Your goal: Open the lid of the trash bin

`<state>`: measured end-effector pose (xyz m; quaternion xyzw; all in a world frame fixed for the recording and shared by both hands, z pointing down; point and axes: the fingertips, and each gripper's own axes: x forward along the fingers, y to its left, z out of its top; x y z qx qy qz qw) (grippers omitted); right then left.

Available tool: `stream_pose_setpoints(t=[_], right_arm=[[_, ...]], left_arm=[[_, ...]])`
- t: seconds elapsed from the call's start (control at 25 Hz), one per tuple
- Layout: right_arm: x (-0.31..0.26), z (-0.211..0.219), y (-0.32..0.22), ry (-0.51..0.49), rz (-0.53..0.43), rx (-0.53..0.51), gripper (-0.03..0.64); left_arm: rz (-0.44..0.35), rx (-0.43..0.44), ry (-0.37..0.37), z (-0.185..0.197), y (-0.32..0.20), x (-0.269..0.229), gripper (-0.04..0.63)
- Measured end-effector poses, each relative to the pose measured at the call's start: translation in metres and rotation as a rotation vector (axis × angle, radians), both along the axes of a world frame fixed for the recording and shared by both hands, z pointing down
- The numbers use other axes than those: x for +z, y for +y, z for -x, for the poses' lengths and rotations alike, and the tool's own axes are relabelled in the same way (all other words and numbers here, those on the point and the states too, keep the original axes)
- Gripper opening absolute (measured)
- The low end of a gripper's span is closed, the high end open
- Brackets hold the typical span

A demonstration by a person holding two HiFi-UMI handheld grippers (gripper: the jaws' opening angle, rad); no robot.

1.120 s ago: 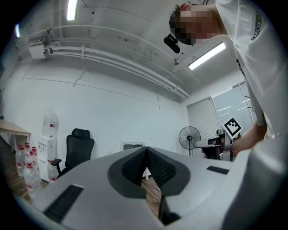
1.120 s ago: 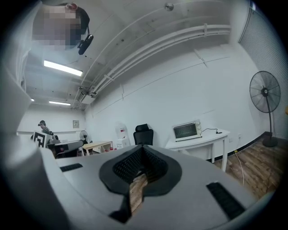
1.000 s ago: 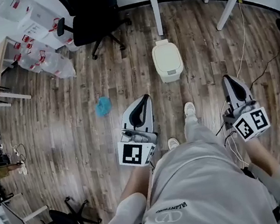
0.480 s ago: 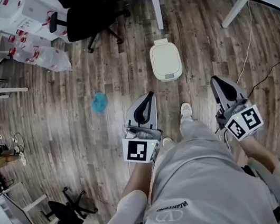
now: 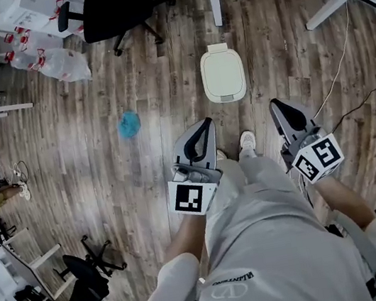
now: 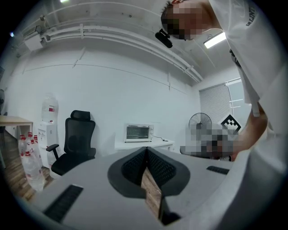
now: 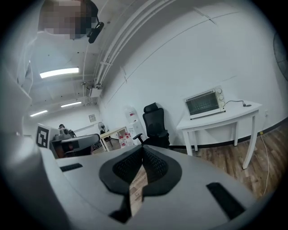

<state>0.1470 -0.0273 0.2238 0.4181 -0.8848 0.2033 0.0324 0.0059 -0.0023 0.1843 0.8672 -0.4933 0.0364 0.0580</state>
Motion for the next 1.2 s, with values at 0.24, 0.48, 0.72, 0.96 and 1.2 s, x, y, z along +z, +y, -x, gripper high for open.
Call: stream_pose_setpoints(t=[0.24,0.48,0.72,0.96,1.2], right_arm=[[0.049,0.019,-0.03,0.038,0.06,-0.011,0.017],[0.114,0.053,-0.063,0.056,0.131,0.0,0.017],[0.165,0.079,-0.091,0.069,0.187,0.031,0.017],[0.19,0.097,-0.1,0.1,0.215,0.055,0.017],[0.24,0.109,-0.102,0.092,0.292,0.081,0.017]], left_arm=[[0.047,0.039,-0.016,0.0,-0.037,0.047,-0.002],[0.106,0.056,-0.007,0.01,-0.082,0.121,-0.002],[0.162,0.072,0.032,0.019,-0.111,0.18,-0.002],[0.202,0.108,0.061,0.033,-0.121,0.209,-0.002],[0.236,0.131,0.034,0.035,-0.129,0.247,-0.002]])
